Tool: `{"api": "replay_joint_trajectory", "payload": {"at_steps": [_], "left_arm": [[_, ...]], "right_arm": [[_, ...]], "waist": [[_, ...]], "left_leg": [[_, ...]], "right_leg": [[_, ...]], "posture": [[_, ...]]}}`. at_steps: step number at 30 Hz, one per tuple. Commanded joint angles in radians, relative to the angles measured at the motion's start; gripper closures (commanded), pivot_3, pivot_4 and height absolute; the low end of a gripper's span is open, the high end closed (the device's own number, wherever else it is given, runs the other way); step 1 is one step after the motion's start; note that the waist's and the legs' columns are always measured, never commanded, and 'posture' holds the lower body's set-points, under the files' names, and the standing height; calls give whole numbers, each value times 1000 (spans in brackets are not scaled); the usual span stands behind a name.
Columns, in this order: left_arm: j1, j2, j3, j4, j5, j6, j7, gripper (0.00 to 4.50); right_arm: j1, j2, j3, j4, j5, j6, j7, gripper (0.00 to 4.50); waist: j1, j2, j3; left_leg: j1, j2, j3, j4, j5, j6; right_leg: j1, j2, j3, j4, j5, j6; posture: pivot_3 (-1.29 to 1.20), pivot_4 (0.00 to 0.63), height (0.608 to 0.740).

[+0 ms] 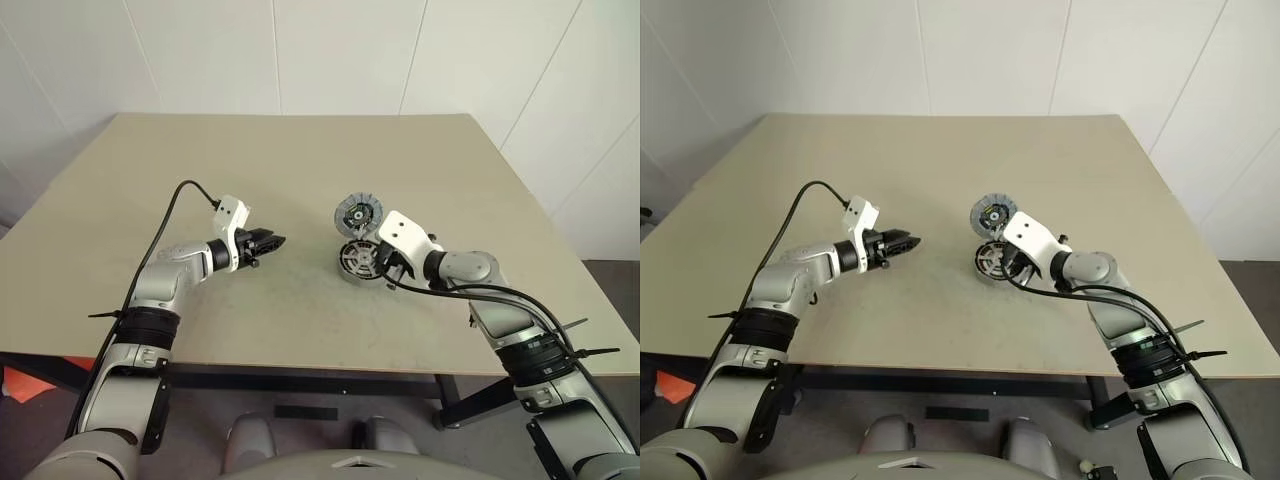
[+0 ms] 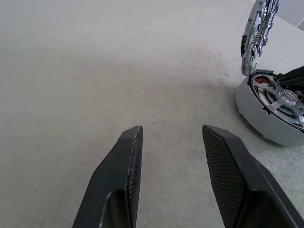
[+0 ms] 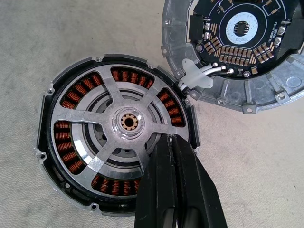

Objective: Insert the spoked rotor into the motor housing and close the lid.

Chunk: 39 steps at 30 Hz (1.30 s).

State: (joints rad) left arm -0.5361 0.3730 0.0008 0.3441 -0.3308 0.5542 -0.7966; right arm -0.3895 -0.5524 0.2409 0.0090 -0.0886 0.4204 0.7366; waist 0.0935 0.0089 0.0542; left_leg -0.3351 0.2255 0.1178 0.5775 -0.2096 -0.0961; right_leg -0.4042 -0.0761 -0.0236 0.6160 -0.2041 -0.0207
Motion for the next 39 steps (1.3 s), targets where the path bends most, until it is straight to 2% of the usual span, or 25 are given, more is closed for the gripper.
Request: {"api": "replay_joint_trajectory", "payload": {"at_steps": [1, 6, 10, 13, 19, 27, 39], "left_arm": [[-7, 10, 21, -30, -10, -8, 1, 2384], [-9, 5, 19, -26, -9, -13, 1, 2384], [-13, 1, 18, -22, -9, -20, -2, 2384], [-19, -1, 13, -21, -7, -34, -10, 2384], [-14, -11, 12, -28, -4, -52, -6, 2384], [37, -14, 26, -72, -13, -47, 16, 2384], [80, -15, 38, -117, -24, -29, 47, 2384]], "right_arm": [[-50, -19, -33, -85, 7, 4, 5, 4474], [-107, -62, -39, -165, 6, -17, 37, 4474], [-131, -179, 25, -206, 13, -70, 215, 4474], [-165, -281, 79, -192, 16, -149, 389, 3928], [-271, -344, 161, -37, -56, -403, 534, 1919], [-319, -314, 224, 140, -114, -609, 628, 1919], [-392, -224, 262, 345, -225, -765, 596, 1919]], "waist": [[0, 1, 0], [1, 1, 1], [6, 1, 1], [4, 1, 1], [-1, 1, 1], [1, 1, 1], [-1, 1, 1]], "left_leg": [[0, 0, 0, 0, 0, 0], [-2, 0, 0, 0, 0, 0], [-2, 0, 0, 0, 0, 0], [-3, 0, 0, 0, -1, 1], [-2, 0, 1, 0, -1, 2], [-4, 0, 2, 2, -2, 5], [-5, 1, 2, 4, -5, 10]], "right_leg": [[0, 0, 0, 0, 0, 0], [-1, 0, 0, 0, 0, 0], [-1, 0, 0, -1, 0, 0], [-1, 0, 0, -2, 0, 0], [-1, 0, 0, -1, 0, 0], [-3, -1, 0, -1, 0, -1], [-3, -1, -1, 0, 0, -1]], "posture": [[0, 0, 740], [0, 0, 740], [0, 0, 740], [0, 0, 740], [0, 0, 740], [0, 0, 740], [0, 0, 740]]}}
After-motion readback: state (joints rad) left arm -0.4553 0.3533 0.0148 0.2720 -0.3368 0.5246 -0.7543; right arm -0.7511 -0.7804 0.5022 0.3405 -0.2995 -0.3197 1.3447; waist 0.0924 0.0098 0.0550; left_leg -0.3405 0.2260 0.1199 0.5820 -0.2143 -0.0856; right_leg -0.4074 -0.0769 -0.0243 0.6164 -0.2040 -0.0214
